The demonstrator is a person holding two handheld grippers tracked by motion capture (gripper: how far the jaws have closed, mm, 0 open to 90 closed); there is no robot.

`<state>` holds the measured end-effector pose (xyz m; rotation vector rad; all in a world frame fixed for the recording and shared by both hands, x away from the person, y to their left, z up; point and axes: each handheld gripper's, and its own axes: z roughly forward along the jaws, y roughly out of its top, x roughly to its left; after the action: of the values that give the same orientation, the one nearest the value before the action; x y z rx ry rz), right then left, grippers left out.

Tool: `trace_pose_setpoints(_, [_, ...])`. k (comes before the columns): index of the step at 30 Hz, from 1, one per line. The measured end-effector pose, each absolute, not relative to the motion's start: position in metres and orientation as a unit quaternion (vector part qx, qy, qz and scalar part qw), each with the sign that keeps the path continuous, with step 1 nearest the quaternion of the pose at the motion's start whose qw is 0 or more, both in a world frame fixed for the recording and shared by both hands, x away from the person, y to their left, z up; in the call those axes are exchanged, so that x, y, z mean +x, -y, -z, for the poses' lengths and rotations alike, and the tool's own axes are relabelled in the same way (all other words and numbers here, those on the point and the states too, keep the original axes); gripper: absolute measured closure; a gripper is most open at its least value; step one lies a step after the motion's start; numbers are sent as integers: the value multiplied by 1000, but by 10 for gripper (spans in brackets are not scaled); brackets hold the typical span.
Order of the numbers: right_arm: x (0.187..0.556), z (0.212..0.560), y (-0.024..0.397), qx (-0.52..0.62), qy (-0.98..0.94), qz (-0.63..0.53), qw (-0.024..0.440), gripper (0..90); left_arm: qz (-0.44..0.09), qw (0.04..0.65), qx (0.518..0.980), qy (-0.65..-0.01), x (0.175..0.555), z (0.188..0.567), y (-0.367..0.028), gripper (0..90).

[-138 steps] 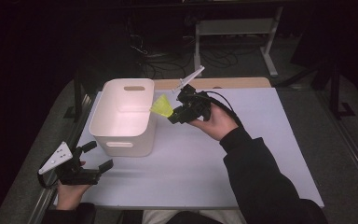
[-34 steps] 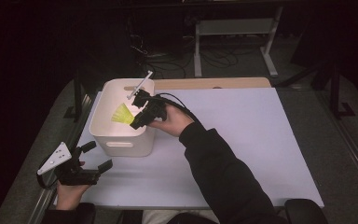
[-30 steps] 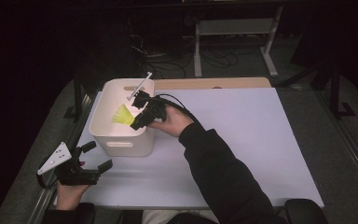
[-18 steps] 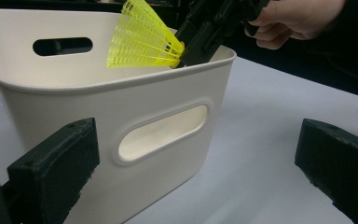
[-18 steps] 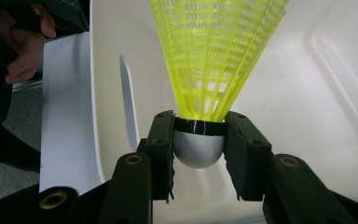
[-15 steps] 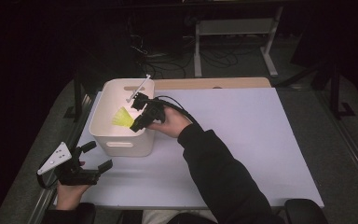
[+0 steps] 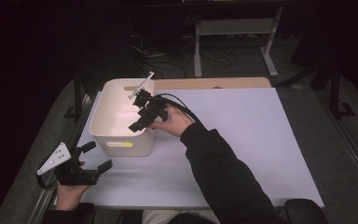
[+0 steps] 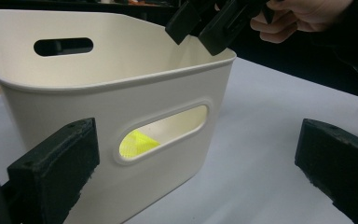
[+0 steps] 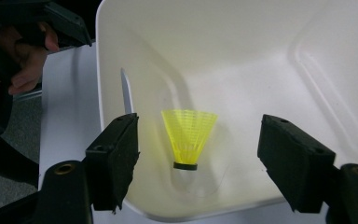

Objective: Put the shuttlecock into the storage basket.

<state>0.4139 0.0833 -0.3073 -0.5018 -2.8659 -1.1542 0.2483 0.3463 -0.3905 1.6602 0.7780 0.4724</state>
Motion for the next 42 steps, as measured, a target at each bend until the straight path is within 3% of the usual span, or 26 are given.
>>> trace_pose_setpoints(3, [413, 306, -81, -161, 915, 370, 0, 238, -202, 584, 712, -334, 248, 391, -346, 0])
trace_pose_setpoints(6, [411, 303, -76, -157, 913, 375, -9, 135, -201, 585, 711, -334, 248, 391, -346, 0])
trace_pose_setpoints(11, [408, 299, -70, -156, 910, 384, -29, 93, -201, 585, 711, -335, 248, 391, -346, 0])
trace_pose_setpoints(14, [407, 296, -63, -157, 907, 390, -36, 3, -201, 584, 711, -335, 248, 391, -346, 0])
trace_pose_setpoints(42, [400, 294, -15, -171, 887, 424, -58, 0, -203, 582, 712, -337, 248, 391, -346, 0])
